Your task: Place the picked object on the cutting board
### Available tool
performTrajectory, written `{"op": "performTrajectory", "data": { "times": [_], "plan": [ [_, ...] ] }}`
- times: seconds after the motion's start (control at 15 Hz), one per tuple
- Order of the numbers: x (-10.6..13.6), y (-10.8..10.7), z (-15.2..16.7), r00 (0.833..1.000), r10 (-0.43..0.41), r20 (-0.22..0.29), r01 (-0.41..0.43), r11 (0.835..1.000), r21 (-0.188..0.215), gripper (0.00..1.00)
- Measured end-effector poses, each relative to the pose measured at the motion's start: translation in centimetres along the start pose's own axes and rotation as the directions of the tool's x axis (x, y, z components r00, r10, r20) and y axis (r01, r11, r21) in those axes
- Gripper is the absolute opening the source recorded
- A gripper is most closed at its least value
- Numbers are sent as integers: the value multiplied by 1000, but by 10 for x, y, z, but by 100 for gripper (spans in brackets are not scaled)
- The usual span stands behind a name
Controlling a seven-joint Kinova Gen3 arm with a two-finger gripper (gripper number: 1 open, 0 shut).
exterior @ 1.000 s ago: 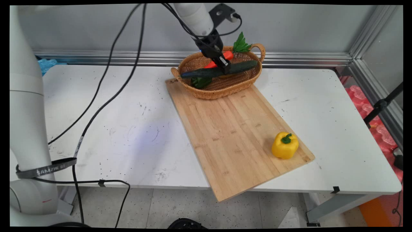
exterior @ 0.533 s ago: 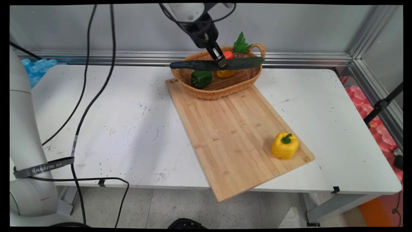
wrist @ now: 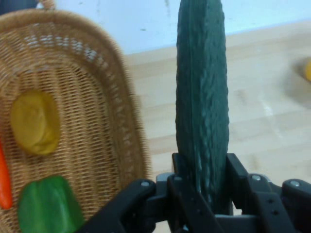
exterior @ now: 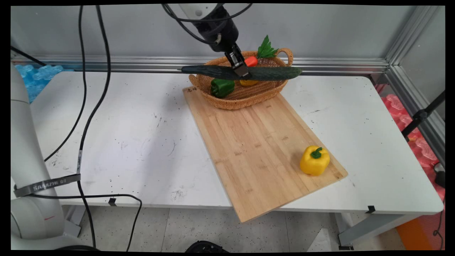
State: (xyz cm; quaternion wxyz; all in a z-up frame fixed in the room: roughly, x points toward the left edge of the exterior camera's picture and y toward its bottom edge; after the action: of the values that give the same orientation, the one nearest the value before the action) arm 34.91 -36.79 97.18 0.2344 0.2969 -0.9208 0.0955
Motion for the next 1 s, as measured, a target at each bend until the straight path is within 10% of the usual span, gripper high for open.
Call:
{"op": "performTrajectory", "data": {
  "times": [1.0],
  "plan": [
    [-8, 67, 51, 979, 204, -10, -204, 973, -107, 0]
  ]
}}
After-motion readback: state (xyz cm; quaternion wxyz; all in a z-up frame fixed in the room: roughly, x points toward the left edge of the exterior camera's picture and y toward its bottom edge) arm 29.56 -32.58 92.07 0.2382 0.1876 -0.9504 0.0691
